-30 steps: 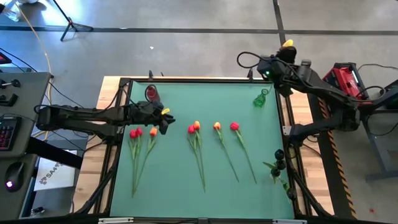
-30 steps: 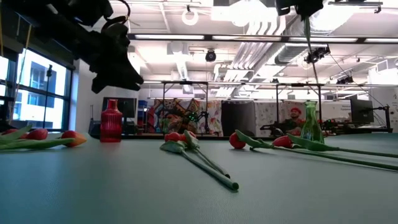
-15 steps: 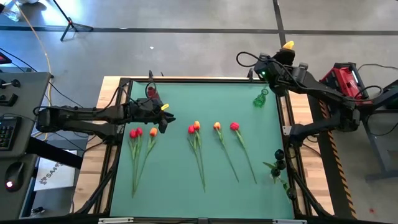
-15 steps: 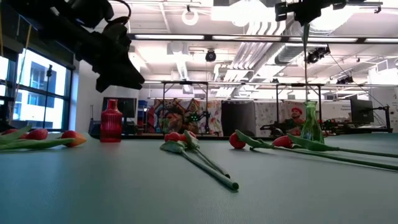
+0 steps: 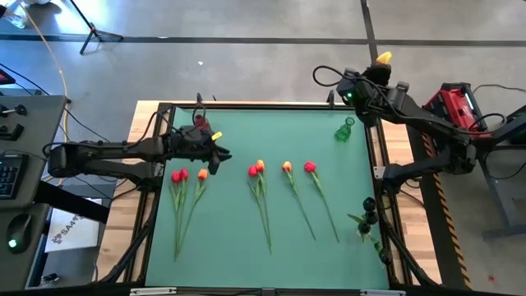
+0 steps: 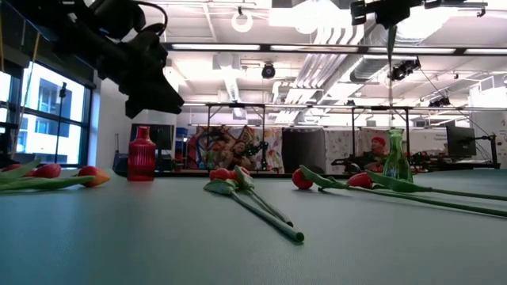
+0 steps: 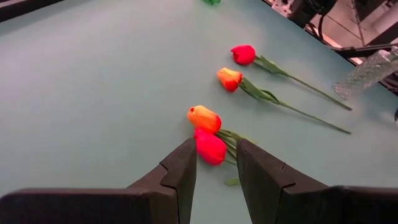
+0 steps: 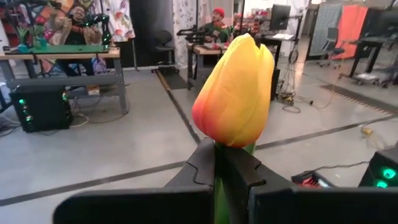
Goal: Sort flowers into vase by color
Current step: Put the right orange tulip into the green flower vase
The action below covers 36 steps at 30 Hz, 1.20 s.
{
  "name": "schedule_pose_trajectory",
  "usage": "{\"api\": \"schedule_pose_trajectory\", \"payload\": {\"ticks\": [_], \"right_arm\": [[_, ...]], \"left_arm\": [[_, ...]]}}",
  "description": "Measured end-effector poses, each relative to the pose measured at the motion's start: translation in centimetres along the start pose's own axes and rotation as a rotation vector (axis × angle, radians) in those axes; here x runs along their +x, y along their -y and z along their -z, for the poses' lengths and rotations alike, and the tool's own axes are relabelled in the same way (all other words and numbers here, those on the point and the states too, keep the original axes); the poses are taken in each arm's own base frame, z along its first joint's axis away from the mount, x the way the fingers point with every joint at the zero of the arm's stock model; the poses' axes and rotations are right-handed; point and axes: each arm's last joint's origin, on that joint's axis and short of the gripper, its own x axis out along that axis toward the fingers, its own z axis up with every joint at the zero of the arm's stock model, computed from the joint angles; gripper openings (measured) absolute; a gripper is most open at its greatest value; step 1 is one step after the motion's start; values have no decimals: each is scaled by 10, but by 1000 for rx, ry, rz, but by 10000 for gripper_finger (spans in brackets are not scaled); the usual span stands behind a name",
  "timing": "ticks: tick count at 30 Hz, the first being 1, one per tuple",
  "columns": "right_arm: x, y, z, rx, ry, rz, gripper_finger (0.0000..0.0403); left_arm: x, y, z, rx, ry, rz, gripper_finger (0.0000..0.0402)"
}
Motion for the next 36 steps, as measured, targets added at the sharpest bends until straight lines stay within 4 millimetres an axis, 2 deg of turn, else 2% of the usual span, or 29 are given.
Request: {"api": "schedule_pose_trajectory", "payload": {"ticks": [9, 16, 32, 36], "right_arm": [[0, 1, -3, -15, 0, -6, 0], [1, -4, 6, -39, -36, -29, 0], [7, -35, 52, -184, -216, -55, 0], [7, -38, 60, -190, -274, -50, 0]], "left_arm": [[0, -3, -1, 6, 0, 0, 103], [0, -3, -1, 16, -1, -1, 103], [0, -3, -1, -11, 1, -12, 103], [0, -3, -1, -13, 0, -12, 103]]}}
